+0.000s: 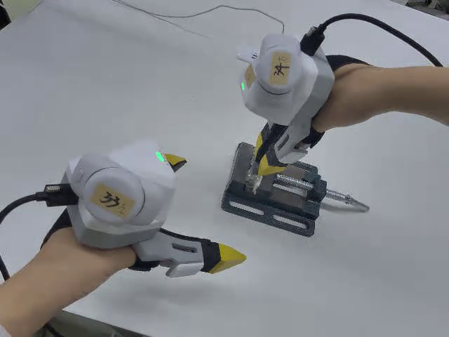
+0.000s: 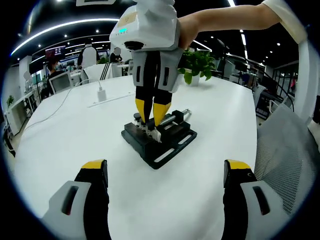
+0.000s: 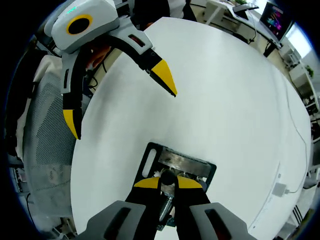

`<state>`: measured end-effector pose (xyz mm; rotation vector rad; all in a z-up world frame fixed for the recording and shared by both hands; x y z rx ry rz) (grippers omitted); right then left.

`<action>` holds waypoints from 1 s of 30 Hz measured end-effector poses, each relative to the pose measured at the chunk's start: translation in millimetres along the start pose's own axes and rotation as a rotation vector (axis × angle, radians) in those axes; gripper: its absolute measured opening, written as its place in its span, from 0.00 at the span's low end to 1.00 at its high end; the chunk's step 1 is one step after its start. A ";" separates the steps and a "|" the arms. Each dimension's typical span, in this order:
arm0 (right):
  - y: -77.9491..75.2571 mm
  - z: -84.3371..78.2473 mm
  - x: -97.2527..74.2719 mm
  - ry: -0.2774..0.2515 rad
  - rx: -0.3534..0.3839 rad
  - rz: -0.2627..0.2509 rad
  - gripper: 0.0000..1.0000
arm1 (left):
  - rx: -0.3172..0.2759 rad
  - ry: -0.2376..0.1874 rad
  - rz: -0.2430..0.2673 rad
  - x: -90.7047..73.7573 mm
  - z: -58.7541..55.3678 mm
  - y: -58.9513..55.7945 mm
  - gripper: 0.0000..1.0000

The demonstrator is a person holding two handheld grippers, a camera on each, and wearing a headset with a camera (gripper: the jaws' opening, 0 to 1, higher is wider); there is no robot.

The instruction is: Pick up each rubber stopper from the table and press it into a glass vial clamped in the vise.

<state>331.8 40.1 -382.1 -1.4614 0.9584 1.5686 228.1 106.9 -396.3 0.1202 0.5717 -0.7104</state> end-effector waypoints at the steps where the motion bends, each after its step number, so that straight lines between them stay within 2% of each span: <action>1: 0.7 0.3 -0.3 -0.001 -0.008 -0.002 0.05 | -0.001 0.000 -0.001 0.2 0.0 -0.1 0.95; 9: 0.0 0.6 0.1 0.004 -0.044 -0.001 0.07 | 0.001 0.000 -0.003 0.7 0.4 -0.2 0.95; 25: -4.3 -1.0 1.7 0.000 -0.054 0.001 0.08 | 0.003 -0.001 -0.009 0.2 -0.2 -1.9 0.95; 30: -5.3 -1.1 1.1 -0.010 -0.054 -0.002 0.12 | 0.002 -0.003 -0.010 0.1 -0.1 -2.0 0.94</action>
Point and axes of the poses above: the centre of the closed fingertips' face, and the gripper's own axes: x roughly forward along the fingers, y roughly to its left, z roughly out of its top, the point moved 5 cm from there along -x, roughly backward along the fingers, and after that the axes turned 5 degrees about y, right-handed, at the moved point
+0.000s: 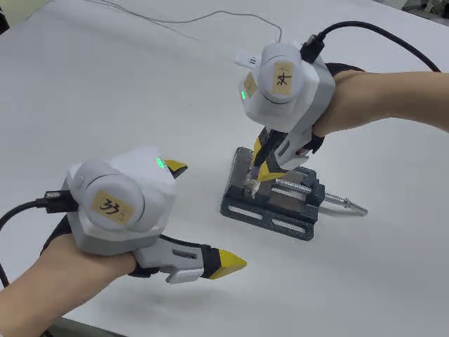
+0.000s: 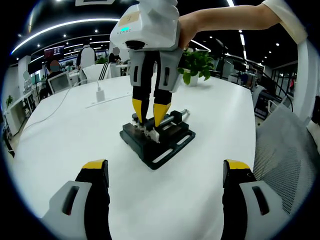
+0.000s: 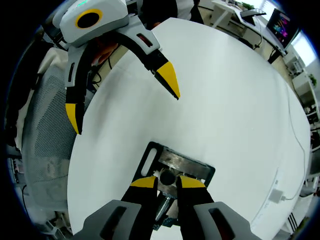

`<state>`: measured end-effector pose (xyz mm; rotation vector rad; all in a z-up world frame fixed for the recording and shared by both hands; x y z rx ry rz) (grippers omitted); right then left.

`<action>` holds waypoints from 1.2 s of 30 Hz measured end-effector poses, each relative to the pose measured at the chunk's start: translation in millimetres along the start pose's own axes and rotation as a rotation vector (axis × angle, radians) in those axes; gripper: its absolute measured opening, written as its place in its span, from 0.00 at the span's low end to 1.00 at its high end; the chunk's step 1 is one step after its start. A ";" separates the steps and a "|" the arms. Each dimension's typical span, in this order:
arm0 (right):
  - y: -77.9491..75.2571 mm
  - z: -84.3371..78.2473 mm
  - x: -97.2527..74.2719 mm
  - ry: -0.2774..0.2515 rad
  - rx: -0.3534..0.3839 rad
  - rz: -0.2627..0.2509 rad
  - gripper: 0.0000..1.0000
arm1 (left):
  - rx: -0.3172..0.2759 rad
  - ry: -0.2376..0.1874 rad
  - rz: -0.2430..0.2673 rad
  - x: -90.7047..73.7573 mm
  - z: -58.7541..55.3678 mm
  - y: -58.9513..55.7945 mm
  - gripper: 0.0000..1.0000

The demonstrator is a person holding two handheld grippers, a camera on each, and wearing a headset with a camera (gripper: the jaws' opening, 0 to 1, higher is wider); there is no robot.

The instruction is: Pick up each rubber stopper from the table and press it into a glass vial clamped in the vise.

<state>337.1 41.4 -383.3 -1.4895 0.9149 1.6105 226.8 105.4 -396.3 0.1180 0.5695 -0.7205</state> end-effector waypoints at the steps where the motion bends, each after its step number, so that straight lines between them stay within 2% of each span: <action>1: -1.3 -0.1 -0.6 -0.002 0.012 -0.008 0.13 | 0.000 0.000 0.001 -0.1 -0.1 0.1 0.94; 10: 2.4 2.5 -17.5 -0.032 0.023 0.008 0.13 | 0.001 0.000 0.009 -2.0 0.5 3.0 0.94; 23: 4.4 0.2 -12.0 -0.059 0.076 0.033 0.00 | -0.003 -0.001 0.015 -1.7 1.7 7.6 0.94; 36: 3.5 -0.3 -6.7 -0.058 0.076 0.034 0.00 | -0.009 0.006 0.007 -0.4 -1.6 5.7 0.94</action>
Point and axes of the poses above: the centre of the closed fingertips' face, and the gripper's own axes: x roughly forward along the fingers, y roughly to its left, z roughly out of its top, the point moved 5 cm from there along -x, roughly backward along the fingers, and after that the axes turned 5 degrees about y, right-handed, at the moved point
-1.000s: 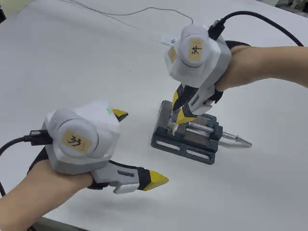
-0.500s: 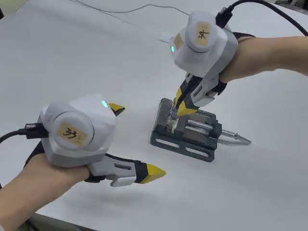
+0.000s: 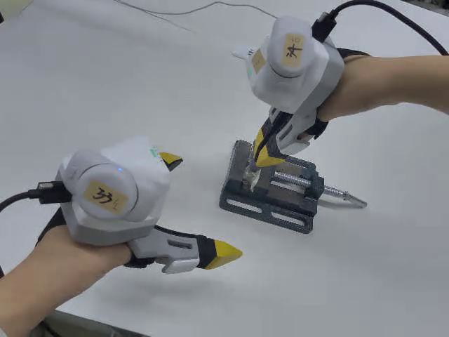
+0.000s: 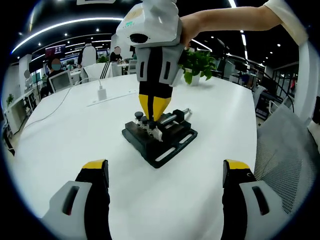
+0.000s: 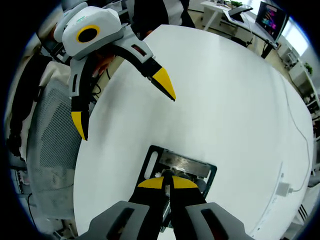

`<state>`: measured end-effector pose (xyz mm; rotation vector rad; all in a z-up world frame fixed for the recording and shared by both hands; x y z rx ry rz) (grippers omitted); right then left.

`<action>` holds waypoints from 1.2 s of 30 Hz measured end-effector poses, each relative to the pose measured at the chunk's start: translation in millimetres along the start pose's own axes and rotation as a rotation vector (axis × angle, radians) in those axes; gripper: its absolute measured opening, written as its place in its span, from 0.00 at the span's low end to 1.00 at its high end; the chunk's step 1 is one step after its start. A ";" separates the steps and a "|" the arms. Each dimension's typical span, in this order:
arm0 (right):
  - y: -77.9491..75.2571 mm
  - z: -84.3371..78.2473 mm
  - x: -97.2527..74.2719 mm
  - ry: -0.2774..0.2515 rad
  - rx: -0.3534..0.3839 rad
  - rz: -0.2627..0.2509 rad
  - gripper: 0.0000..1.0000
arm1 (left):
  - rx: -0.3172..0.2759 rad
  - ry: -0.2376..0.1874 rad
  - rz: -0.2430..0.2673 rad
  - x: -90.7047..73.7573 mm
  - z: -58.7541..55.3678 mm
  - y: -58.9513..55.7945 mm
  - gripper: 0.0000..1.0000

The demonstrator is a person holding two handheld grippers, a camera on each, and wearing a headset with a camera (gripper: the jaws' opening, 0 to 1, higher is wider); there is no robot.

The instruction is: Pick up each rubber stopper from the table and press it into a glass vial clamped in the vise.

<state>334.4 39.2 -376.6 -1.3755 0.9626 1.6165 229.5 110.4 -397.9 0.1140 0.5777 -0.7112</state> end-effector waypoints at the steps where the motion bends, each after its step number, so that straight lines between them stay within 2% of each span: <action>1: -1.4 -0.7 3.0 0.001 0.000 0.000 0.00 | -0.004 0.000 -0.002 -0.1 -0.2 -0.1 0.94; 15: -1.3 -2.2 3.1 0.005 -0.019 -0.001 0.00 | -0.011 -0.005 0.000 0.8 0.4 0.5 0.93; 20: -3.0 -3.0 4.6 -0.014 0.007 0.003 0.00 | -0.016 -0.002 0.001 0.7 -0.6 2.6 0.93; 22: -1.7 -1.7 4.8 -0.019 -0.004 0.001 0.00 | -0.018 0.000 0.002 1.2 -1.2 3.4 0.93; 26: -0.7 0.5 6.3 0.001 0.011 -0.005 0.00 | -0.021 0.003 -0.001 2.6 -1.8 4.2 0.93; 29: 2.1 2.3 6.6 0.018 -0.016 -0.009 0.00 | -0.023 0.003 0.000 3.2 -1.6 5.1 0.93; 36: 2.9 -0.1 6.1 0.034 0.021 -0.001 0.00 | -0.028 0.004 0.004 3.1 -2.1 5.6 0.93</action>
Point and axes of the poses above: the centre of the closed fingertips' face, and the gripper's own axes: x roughly forward along the fingers, y roughly to its left, z roughly out of its top, the point moved 5 cm from there along -x, roughly backward along the fingers, and after that the axes turned 5 degrees about y, right-handed, at the moved point
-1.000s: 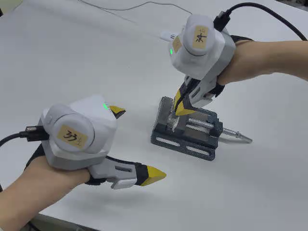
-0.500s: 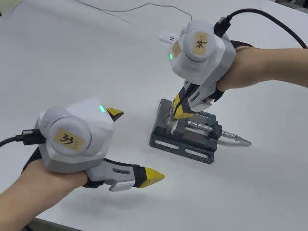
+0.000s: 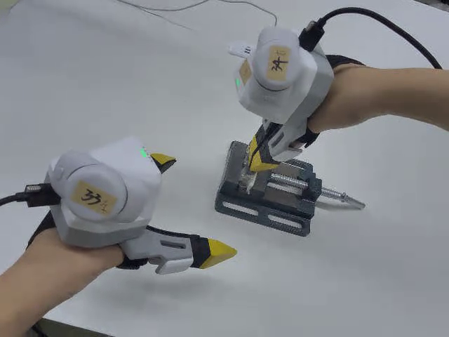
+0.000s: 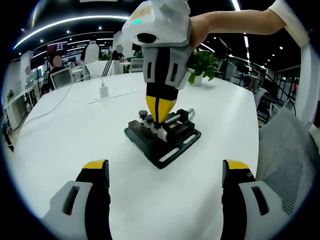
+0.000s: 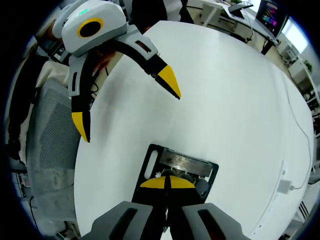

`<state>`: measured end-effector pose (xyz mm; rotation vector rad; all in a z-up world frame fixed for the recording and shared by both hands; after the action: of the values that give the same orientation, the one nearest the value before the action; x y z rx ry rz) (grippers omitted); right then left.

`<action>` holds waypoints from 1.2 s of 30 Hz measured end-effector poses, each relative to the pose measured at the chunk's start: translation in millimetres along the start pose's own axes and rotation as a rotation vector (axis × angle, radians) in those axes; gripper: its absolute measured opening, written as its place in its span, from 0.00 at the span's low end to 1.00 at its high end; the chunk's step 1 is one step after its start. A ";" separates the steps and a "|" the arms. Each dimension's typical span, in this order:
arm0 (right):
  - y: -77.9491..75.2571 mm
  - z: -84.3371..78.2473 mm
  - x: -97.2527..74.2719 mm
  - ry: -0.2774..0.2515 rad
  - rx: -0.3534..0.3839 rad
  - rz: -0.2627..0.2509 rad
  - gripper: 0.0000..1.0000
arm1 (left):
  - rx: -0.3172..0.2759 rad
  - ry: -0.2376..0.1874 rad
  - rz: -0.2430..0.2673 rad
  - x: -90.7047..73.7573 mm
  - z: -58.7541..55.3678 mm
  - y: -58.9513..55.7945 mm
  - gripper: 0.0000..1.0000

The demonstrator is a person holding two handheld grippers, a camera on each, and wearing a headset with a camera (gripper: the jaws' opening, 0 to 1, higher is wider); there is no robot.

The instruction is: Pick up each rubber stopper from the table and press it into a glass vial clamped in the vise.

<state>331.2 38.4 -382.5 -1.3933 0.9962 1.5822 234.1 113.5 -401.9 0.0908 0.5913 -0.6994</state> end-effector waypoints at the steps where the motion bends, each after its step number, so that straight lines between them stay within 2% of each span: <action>1: 0.8 0.3 -0.1 0.003 -0.005 -0.004 0.00 | -0.001 0.000 0.000 0.0 -0.4 -0.1 0.93; 4: -0.7 -0.3 -0.2 0.008 0.004 -0.012 0.00 | -0.005 0.002 -0.001 0.9 -1.9 -1.1 0.93; 6: -1.4 -0.1 -0.3 -0.005 0.047 0.014 0.00 | -0.010 0.003 -0.005 2.0 -2.6 -1.6 0.93; 10: -5.0 0.6 0.4 0.008 0.038 0.026 0.00 | -0.015 0.003 -0.009 3.7 -2.0 -2.5 0.93; 12: -6.2 1.1 0.4 0.014 0.064 0.040 0.00 | -0.010 0.003 -0.009 4.0 -1.3 -2.4 0.93; 13: -6.7 0.8 0.4 0.014 0.044 0.042 0.00 | -0.012 0.004 -0.011 4.3 -0.9 -2.1 0.93; 16: -7.5 1.5 0.6 0.022 0.062 0.051 0.00 | -0.016 0.000 -0.010 4.6 0.2 -0.8 0.93; 21: -8.5 4.0 0.9 0.050 0.036 0.055 0.00 | -0.020 0.004 -0.011 5.8 -0.3 -1.0 0.92; 26: -10.2 3.0 0.8 0.048 0.041 0.066 0.00 | -0.024 0.006 -0.010 6.7 -0.9 -0.7 0.92; 32: -9.9 2.9 0.6 0.036 0.055 0.059 0.00 | -0.020 0.001 -0.005 4.4 4.2 0.6 0.93; 36: -7.0 4.0 -0.4 0.034 0.062 0.057 0.00 | -0.003 -0.006 0.000 -1.9 11.6 -0.4 0.93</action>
<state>336.2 44.7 -382.2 -1.3645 1.1051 1.5596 238.2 111.1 -391.1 0.0861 0.5861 -0.6985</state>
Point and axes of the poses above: the centre of the closed fingertips' face, and the gripper's own axes: x roughly forward along the fingers, y roughly to its left, z roughly out of its top, the point moved 5 cm from there along -x, roughly backward along the fingers, and after that the axes turned 5 degrees about y, right-handed, at the moved point
